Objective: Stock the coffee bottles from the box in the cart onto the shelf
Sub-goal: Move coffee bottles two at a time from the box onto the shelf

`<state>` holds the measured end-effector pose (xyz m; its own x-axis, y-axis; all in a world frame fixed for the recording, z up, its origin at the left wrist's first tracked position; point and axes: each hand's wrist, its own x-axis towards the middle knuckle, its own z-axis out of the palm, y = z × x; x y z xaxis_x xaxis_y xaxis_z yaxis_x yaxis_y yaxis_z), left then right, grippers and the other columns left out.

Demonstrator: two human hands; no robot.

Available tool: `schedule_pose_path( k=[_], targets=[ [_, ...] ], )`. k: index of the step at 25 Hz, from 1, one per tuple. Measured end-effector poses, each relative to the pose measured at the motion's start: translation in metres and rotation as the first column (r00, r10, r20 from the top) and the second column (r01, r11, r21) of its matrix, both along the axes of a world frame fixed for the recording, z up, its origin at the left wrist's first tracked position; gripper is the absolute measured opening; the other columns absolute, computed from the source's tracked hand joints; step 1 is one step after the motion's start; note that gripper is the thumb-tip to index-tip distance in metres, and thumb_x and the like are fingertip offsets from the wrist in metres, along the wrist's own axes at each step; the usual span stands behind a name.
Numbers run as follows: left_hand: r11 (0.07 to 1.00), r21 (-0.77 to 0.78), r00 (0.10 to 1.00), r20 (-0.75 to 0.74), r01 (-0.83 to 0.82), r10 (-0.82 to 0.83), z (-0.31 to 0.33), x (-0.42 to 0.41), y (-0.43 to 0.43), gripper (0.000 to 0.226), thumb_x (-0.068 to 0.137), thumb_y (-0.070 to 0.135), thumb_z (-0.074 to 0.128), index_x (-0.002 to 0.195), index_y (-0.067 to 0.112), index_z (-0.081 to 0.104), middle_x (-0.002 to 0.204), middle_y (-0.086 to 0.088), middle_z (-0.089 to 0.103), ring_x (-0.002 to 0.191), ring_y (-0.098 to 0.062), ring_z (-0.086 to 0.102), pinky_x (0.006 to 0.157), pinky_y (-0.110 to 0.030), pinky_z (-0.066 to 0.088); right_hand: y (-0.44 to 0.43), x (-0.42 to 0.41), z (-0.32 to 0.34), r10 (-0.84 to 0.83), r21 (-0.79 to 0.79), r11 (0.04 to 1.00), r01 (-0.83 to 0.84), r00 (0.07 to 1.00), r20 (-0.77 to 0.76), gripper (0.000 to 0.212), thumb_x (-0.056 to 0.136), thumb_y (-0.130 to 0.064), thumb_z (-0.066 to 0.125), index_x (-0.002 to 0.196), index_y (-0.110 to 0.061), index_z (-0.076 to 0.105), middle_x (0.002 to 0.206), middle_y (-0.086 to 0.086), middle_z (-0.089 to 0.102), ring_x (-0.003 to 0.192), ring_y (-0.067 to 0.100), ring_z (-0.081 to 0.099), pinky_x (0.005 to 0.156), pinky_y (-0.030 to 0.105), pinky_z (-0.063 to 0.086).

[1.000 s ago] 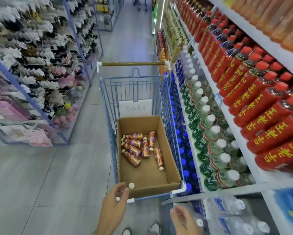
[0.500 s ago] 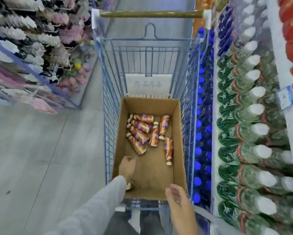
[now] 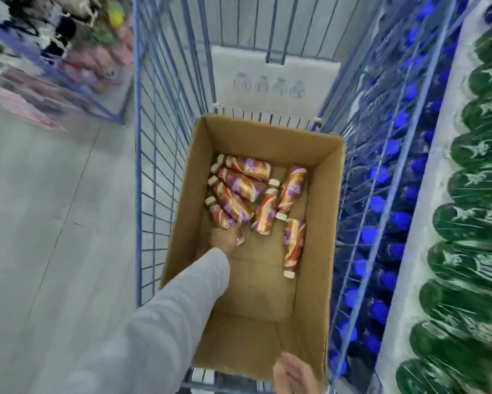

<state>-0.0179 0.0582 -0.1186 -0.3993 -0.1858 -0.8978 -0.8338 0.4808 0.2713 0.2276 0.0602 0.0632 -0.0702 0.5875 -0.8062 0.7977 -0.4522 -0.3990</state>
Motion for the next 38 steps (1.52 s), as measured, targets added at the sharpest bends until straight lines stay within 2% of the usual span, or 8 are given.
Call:
schedule_pose_path(
  k=[2,7,10,15,22,26,31,38],
  targets=[
    [0.998,-0.009,0.998,0.017,-0.054,0.055,-0.009,-0.004,-0.002,0.082,0.079,0.047,0.08,0.142,0.005,0.046,0.139,-0.013,0.058,0.124,-0.034,0.057,0.1,-0.037,0.044,0.003,-0.001,-0.008,0.048,-0.028,0.998,-0.047,0.999,0.008,0.023,0.082,-0.009,0.08,0.085,-0.025,0.064,0.097,0.006,0.072,0.086,0.017,0.066,0.067,0.013,0.049],
    [0.991,0.085,0.99,0.107,-0.1,0.091,0.037,-0.007,-0.02,0.08,0.08,0.053,0.074,0.141,0.008,0.048,0.125,-0.01,0.065,0.108,-0.028,0.065,0.096,-0.04,0.053,0.042,-0.044,0.013,0.152,-0.137,0.977,-0.163,0.985,-0.087,0.02,0.089,-0.037,0.071,0.109,-0.033,0.065,0.109,-0.02,0.066,0.103,-0.001,0.061,0.078,0.014,0.042],
    [0.982,0.145,0.992,0.057,-0.12,0.113,0.097,0.003,-0.042,0.074,0.08,0.045,0.078,0.135,0.007,0.047,0.111,-0.01,0.069,0.094,-0.024,0.07,0.073,-0.035,0.058,0.073,-0.1,0.0,0.342,-0.083,0.931,-0.354,0.93,-0.135,0.023,0.097,-0.04,0.061,0.119,-0.032,0.061,0.117,-0.014,0.064,0.107,0.002,0.059,0.072,0.011,0.044],
    [0.977,0.199,0.996,0.069,-0.076,0.064,0.179,0.033,-0.098,0.066,0.079,0.043,0.08,0.129,0.019,0.044,0.111,-0.004,0.067,0.095,-0.023,0.072,0.083,-0.045,0.061,0.1,-0.206,-0.101,0.659,0.089,0.752,-0.653,0.748,-0.079,0.044,0.097,-0.037,0.061,0.137,-0.02,0.05,0.129,-0.006,0.058,0.115,0.013,0.057,0.093,0.029,0.049],
    [0.998,0.057,1.0,0.021,-0.01,0.009,0.206,0.036,-0.144,0.057,0.078,0.038,0.08,0.121,0.021,0.046,0.1,0.004,0.062,0.085,-0.013,0.065,0.06,-0.022,0.049,0.073,-0.272,-0.218,0.825,0.08,0.543,-0.836,0.549,0.133,0.068,0.086,-0.041,0.067,0.142,-0.01,0.042,0.141,0.019,0.048,0.125,0.041,0.052,0.107,0.046,0.044],
    [0.998,0.063,1.0,0.008,-0.019,0.019,0.205,0.037,-0.143,0.066,0.073,0.038,0.082,0.125,0.023,0.044,0.111,0.0,0.062,0.095,-0.017,0.065,0.068,-0.025,0.054,0.054,-0.255,-0.223,0.805,0.084,0.569,-0.818,0.575,0.146,0.072,0.084,-0.045,0.073,0.142,-0.013,0.047,0.143,0.016,0.043,0.128,0.037,0.046,0.112,0.04,0.039],
    [0.995,0.091,0.998,-0.062,0.035,-0.03,0.229,0.04,-0.122,0.074,0.07,0.048,0.078,0.129,0.027,0.04,0.114,0.003,0.057,0.098,-0.018,0.063,0.068,-0.021,0.055,0.044,-0.217,-0.184,0.517,-0.191,0.834,-0.518,0.854,-0.06,0.051,0.086,-0.033,0.074,0.125,-0.004,0.058,0.108,0.008,0.066,0.094,0.025,0.066,0.075,0.027,0.053],
    [0.978,0.187,0.968,-0.248,0.091,-0.042,0.317,0.061,-0.114,0.065,0.077,0.038,0.081,0.129,0.026,0.042,0.113,0.004,0.06,0.094,-0.014,0.067,0.064,-0.02,0.056,0.047,-0.132,0.017,0.081,-0.267,0.948,-0.175,0.941,-0.327,0.061,0.082,-0.029,0.082,0.127,-0.019,0.043,0.109,-0.001,0.064,0.093,0.012,0.066,0.066,0.021,0.05]
  ],
)
